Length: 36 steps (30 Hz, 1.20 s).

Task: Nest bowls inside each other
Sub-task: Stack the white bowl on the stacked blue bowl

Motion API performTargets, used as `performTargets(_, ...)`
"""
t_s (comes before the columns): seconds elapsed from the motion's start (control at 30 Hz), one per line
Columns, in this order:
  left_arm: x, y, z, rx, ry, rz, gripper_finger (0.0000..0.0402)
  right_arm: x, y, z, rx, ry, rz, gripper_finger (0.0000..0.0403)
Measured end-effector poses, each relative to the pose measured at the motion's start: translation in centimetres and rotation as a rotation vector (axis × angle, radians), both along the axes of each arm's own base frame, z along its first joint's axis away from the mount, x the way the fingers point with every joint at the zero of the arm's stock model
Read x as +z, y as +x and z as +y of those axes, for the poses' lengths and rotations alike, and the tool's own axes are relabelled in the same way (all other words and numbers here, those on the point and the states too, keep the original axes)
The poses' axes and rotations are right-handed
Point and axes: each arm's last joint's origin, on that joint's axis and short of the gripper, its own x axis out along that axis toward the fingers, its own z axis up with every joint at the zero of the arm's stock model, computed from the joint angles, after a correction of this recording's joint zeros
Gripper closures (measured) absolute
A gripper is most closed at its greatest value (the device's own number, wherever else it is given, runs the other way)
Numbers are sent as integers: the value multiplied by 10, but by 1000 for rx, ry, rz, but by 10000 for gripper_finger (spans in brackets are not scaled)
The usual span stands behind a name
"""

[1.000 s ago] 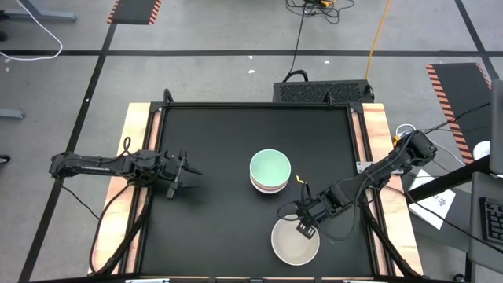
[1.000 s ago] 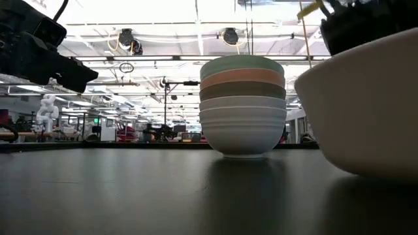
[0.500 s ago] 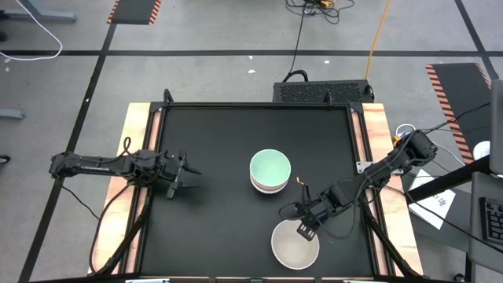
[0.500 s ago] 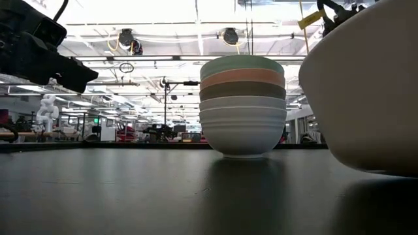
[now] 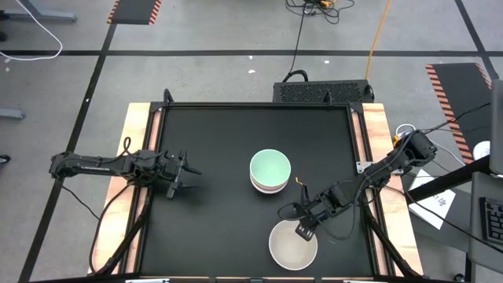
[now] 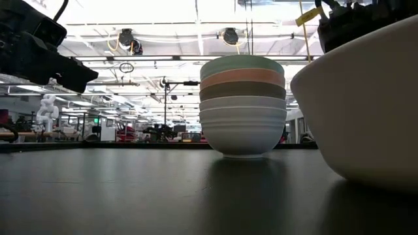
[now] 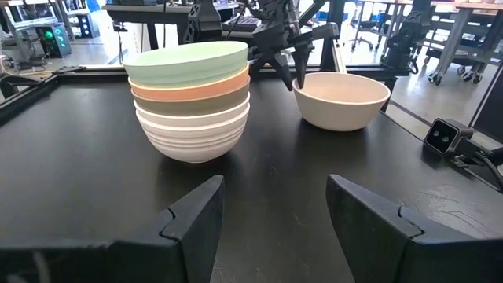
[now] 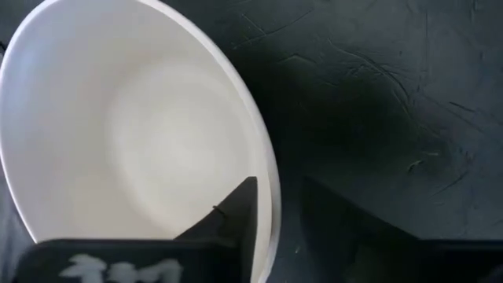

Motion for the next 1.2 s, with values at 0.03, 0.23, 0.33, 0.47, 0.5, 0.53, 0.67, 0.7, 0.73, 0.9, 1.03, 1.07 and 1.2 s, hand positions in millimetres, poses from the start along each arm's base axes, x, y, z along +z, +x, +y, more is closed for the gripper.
performTargets(0.03, 0, 0, 0, 0, 0, 0, 176, 0, 0, 0, 0, 0, 0, 309)
performTargets(0.23, 0, 0, 0, 0, 1, 0, 176, 7, -2, -1, -9, 16, -17, 268)
performTargets(0.33, 0, 0, 0, 0, 4, -1, 176, 14, -6, -1, -1, 23, -43, 256)
performTargets(0.47, 0, 0, 0, 0, 3, -1, 176, 27, -14, 0, 38, -14, -113, 248)
performTargets(0.5, 0, 0, 0, -1, 3, -1, 176, 30, -18, 1, 53, -16, -116, 248)
performTargets(0.53, 0, 0, 0, 0, 4, -1, 176, 32, -21, 2, 63, -18, -115, 248)
performTargets(0.67, 0, 0, 0, -2, 14, -3, 176, 44, -38, 6, 64, -43, -137, 251)
performTargets(0.7, 0, 0, 0, -2, 14, -4, 176, 45, -42, 7, 51, -55, -141, 251)
performTargets(0.73, 0, 0, 0, 0, 15, -5, 176, 47, -46, 9, 35, -69, -151, 251)
performTargets(0.9, 2, 0, 0, 7, 16, -29, 176, 49, -52, 16, 25, -186, -260, 250)
performTargets(1.03, 4, 1, 0, 7, 15, -49, 176, 56, -51, 18, 70, -356, -426, 250)
performTargets(1.07, 4, 1, 0, 7, 15, -49, 176, 59, -50, 18, 80, -387, -471, 250)
performTargets(1.2, 4, 1, 0, 10, -2, -46, 176, 68, -48, 23, 129, -460, -609, 250)
